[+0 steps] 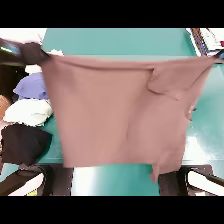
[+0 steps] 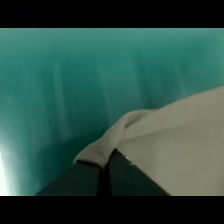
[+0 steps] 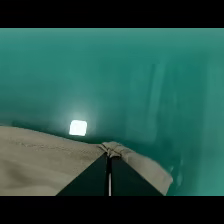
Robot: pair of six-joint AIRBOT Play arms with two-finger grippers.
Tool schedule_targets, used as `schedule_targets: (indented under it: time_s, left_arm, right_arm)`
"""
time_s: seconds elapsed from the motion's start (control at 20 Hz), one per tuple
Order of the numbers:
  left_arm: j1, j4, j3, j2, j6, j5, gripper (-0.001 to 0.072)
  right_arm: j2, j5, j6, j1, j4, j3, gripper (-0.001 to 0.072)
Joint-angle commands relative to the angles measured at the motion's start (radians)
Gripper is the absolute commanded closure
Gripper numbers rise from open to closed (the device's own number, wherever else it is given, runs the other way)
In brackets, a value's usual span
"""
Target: Fold the shirts.
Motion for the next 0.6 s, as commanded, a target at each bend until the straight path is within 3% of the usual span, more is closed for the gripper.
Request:
schedule_targets:
  time_s: [0.0,0.15,0.25,0.45,0.55]
  left_arm:
    - [0.0,-0.004,-0.138,-0.209,0.07,0.245,0.0684]
    - [0.0,-0.008,-0.072,-0.392,0.08,0.422,0.0684]
    - [0.0,-0.017,0.008,-0.483,0.08,0.447,0.0685]
    - [0.001,-0.01,0.113,-0.518,0.093,0.435,0.0684]
    - [0.0,-0.007,0.169,-0.516,0.158,0.295,0.0684]
  right_arm:
    - [-0.204,-0.099,0.001,0.014,0.007,-0.058,0.0699]
    - [-0.384,-0.183,-0.013,0.011,0.067,0.067,0.0699]
    - [-0.483,-0.205,-0.013,0.011,0.085,0.182,0.0699]
    - [-0.553,-0.203,-0.013,0.01,0.086,0.301,0.0699]
    - [-0.539,-0.132,-0.015,0.005,0.045,0.299,0.07]
